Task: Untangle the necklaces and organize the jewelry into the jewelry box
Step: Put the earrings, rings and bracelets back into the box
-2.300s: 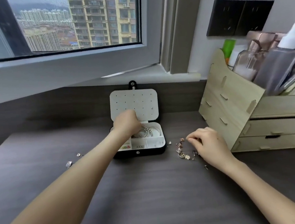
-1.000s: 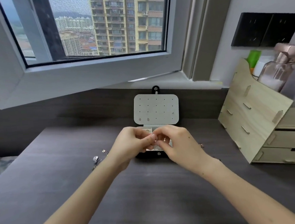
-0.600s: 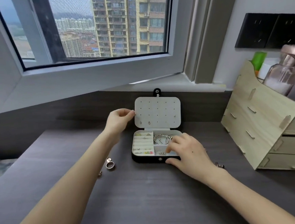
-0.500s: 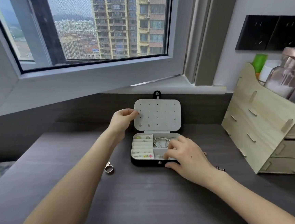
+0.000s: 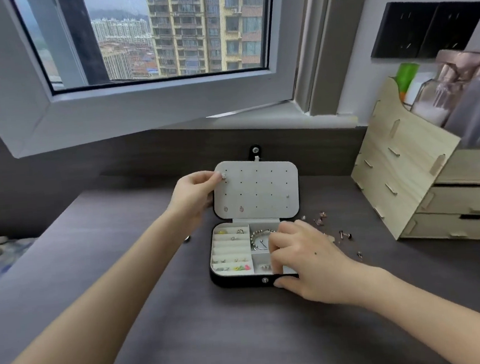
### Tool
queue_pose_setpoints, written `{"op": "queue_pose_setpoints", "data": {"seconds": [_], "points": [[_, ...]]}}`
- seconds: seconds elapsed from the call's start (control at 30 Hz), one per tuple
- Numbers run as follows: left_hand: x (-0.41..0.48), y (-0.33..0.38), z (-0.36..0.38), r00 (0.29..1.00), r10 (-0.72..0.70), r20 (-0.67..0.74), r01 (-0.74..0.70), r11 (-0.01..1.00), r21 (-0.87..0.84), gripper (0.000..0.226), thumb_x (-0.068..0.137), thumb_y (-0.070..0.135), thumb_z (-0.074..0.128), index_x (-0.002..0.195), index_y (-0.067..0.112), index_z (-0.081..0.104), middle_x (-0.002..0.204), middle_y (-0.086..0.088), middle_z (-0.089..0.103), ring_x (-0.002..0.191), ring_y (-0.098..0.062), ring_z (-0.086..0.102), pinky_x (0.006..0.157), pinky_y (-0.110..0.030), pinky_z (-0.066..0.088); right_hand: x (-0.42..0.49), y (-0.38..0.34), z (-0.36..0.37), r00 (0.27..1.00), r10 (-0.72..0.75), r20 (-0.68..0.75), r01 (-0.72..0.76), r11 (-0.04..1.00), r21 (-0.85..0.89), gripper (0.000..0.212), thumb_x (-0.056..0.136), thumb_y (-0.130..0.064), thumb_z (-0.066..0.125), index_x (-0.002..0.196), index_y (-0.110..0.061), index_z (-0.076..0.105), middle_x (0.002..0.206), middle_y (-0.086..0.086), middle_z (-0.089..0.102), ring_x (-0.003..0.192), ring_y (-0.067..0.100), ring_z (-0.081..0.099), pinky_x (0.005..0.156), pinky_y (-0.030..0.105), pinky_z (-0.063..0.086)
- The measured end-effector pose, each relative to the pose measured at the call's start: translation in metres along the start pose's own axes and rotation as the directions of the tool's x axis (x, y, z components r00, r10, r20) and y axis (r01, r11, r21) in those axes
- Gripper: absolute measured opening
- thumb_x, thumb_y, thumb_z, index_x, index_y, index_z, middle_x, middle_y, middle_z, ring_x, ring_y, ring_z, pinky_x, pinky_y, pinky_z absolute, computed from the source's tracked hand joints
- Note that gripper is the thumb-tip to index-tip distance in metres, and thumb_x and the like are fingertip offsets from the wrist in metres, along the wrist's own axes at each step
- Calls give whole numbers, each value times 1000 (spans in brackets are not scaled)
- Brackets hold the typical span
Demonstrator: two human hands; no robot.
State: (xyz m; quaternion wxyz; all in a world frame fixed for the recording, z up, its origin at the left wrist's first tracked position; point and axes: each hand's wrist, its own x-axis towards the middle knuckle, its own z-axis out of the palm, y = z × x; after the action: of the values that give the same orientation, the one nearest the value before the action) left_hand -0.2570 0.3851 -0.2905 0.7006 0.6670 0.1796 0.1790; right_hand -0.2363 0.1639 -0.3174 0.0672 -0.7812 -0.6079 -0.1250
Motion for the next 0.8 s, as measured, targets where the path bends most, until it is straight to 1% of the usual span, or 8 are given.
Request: {"op": "queue_pose_setpoints", "data": {"seconds": [0.07,0.13,0.2,0.27,0.4,0.5,0.67,0.8], "points": [[-26,-1,-6,1000,7,-7,-6,1000,25,13,92,17,59,93,6,66,95,-9,69,92,-27,66,65,-26,56,-13,-18,-5,997,-49,58,45,997,69,27,55,-35,82,59,-26,56,73,-12,53,73,8,38,64,24,34],[-51,-4,-12,1000,5,-22,-3,998,66,14,93,18,59,94,6,66,92,-7,68,78,-19,64,45,-13,45,-26,-33,-10,990,-80,117,64,989,133,23,58,-36,80,61,-26,59,73,-13,52,71,5,32,65,21,36],[-72,-8,-18,1000,17,-25,-14,995,98,12,91,17,60,89,8,67,86,-3,68,71,-11,63,53,-15,49,-36,-45,-20,976,-97,196,54,975,217,17,66,-38,76,65,-25,65,74,-12,53,72,2,29,68,14,29],[-87,-13,-24,1000,14,-18,-11,991,134,11,90,16,62,84,8,68,84,-2,68,71,-8,64,67,-21,55,-38,-50,-30,963,-68,261,-13,955,298,18,75,-41,69,72,-24,70,76,-14,57,76,4,39,68,15,35],[-97,-22,-30,1000,1,0,-1,968,250,13,87,13,65,75,12,70,81,-3,69,81,-14,62,84,-34,52,-13,-46,-34,986,159,-40,-135,925,356,15,84,-30,63,89,-18,72,77,-17,60,77,5,47,74,23,38],[-96,-26,-29,1000,-10,7,7,924,382,15,86,17,67,71,16,70,73,2,66,73,-11,57,74,-30,49,17,-39,-21,940,265,-214,-183,922,341,20,85,-18,64,104,-11,69,84,-2,68,82,19,56,78,29,42],[-93,-28,-32,999,-37,39,15,887,461,13,85,23,68,76,15,73,78,-9,66,73,-21,51,67,-31,37,49,-39,2,970,164,-182,-103,947,305,20,80,-15,71,97,-4,72,84,9,70,82,28,59,74,24,35],[-91,-20,-38,998,-16,66,-15,899,437,15,86,23,67,73,17,71,76,6,69,75,4,59,63,-10,42,57,-40,6,959,174,-224,-73,914,399,10,80,-17,70,79,-8,72,72,0,67,70,17,57,64,15,29]]}}
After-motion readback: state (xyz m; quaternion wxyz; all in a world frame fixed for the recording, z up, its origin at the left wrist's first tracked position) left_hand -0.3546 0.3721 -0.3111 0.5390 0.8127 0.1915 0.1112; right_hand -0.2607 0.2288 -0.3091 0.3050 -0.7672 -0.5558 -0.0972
